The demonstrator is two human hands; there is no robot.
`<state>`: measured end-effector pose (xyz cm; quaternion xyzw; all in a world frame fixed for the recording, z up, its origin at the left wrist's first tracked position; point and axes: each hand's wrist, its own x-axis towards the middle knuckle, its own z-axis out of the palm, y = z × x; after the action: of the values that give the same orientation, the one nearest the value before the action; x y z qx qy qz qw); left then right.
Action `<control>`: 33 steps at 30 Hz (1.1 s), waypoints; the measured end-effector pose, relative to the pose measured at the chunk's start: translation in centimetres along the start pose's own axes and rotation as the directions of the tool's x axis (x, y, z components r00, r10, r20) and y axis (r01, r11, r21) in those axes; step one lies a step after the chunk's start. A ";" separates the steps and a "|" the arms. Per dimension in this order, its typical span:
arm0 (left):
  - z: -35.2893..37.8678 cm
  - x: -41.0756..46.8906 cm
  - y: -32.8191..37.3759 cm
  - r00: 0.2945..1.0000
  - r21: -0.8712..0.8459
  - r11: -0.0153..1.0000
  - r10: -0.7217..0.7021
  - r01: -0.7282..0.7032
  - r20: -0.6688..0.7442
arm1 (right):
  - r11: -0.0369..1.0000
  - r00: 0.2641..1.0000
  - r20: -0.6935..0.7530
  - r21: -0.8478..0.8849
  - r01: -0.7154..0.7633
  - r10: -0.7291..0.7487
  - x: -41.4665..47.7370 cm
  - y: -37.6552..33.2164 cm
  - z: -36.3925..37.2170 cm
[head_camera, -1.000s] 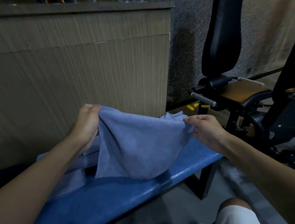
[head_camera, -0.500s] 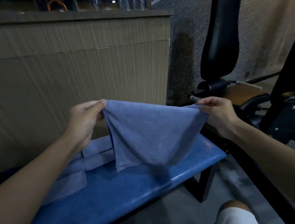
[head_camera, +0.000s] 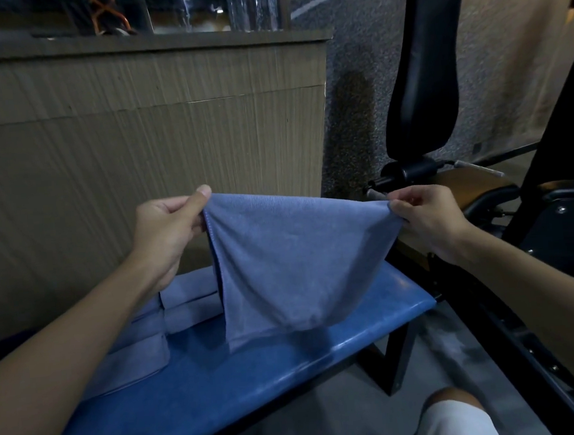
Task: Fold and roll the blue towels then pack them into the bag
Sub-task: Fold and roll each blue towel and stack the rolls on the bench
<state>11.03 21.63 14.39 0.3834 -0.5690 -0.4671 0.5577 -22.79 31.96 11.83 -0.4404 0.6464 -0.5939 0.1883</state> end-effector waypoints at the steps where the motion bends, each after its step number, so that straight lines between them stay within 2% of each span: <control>1: 0.1 -0.1 0.0 1.000 -0.017 1.000 -0.023 0.023 0.000 | 1.000 1.000 -0.001 0.014 -0.008 0.008 0.0 -0.1 0.0; 4: 0.2 -0.1 -0.4 0.999 -0.016 0.999 -0.036 0.036 -0.038 | 0.999 1.000 -0.007 0.030 -0.022 0.022 -0.3 -0.4 0.0; 10: 0.3 -0.3 -0.9 0.995 0.036 0.999 0.022 -0.019 -0.095 | 0.999 0.998 -0.052 0.009 -0.031 0.032 -0.5 -0.8 -0.6; 14: 0.7 -0.7 -1.2 0.991 0.051 0.998 0.040 -0.034 -0.130 | 0.999 0.999 -0.013 0.025 -0.034 0.035 -0.6 -1.1 -1.2; 16: 0.7 -0.7 -1.3 0.991 0.055 0.998 0.037 -0.031 -0.126 | 0.996 1.000 0.000 -0.090 0.019 -0.019 -0.7 -1.0 -1.5; 18: 0.8 -0.8 -1.2 0.994 0.070 0.997 0.027 -0.020 -0.110 | 0.967 0.996 0.026 -0.238 0.088 -0.085 -0.9 -1.0 -1.8; 22: 1.1 -0.8 -1.1 0.996 0.139 0.990 0.031 -0.019 -0.083 | 0.903 0.986 0.099 -0.398 0.165 -0.137 -1.3 -0.9 -2.1; 26: 0.6 -0.5 -1.3 0.996 0.247 0.969 -0.045 0.024 0.080 | 0.848 0.976 0.172 -0.490 0.199 -0.129 -1.3 -1.1 -2.6; 30: 0.5 -0.1 -1.5 0.972 0.363 0.929 -0.146 0.071 0.183 | 0.891 0.983 0.181 -0.441 0.110 -0.031 -1.1 -0.6 -2.9; 33: 0.7 1.0 -2.0 0.964 0.471 0.876 -0.205 0.104 0.169 | 0.948 0.991 0.131 -0.319 0.018 0.025 -0.5 -0.2 -2.5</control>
<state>10.10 20.18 12.79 0.4960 -0.6869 -0.4013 0.3480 -24.39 33.89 12.48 -0.5025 0.7209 -0.4502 0.1584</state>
